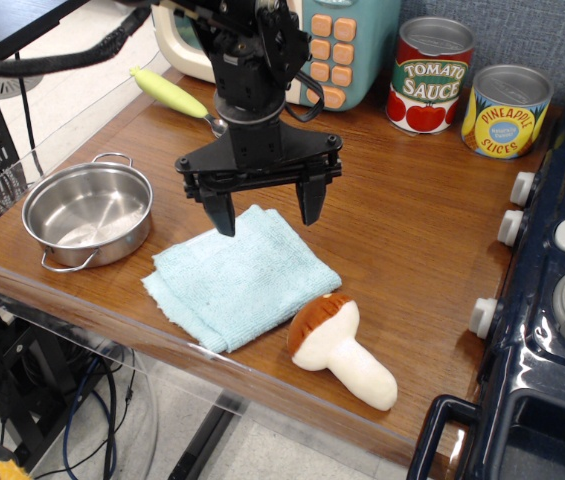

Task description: Place the blue cloth between the metal pot and mushroom

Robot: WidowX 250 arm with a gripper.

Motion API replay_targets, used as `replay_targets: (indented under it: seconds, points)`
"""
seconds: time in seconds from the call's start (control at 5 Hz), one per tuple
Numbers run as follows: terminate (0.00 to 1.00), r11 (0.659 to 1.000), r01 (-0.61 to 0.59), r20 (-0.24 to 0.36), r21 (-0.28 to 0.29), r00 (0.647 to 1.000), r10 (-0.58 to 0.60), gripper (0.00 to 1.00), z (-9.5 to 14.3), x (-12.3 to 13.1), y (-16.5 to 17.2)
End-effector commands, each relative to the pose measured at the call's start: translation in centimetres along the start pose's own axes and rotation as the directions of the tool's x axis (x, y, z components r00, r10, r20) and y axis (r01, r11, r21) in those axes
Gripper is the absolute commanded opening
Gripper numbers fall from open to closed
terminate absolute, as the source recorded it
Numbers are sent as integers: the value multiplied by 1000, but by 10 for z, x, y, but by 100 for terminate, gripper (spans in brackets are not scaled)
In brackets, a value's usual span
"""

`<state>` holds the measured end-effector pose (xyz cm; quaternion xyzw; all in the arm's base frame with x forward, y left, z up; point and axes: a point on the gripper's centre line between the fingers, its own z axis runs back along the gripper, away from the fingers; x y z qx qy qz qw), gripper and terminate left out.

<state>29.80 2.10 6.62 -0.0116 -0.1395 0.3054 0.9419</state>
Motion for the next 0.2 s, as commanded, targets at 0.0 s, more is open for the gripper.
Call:
replay_targets:
  seconds: [0.0]
  points:
    - [100,1000,1,40,-26,999,0,100,15,2,-3]
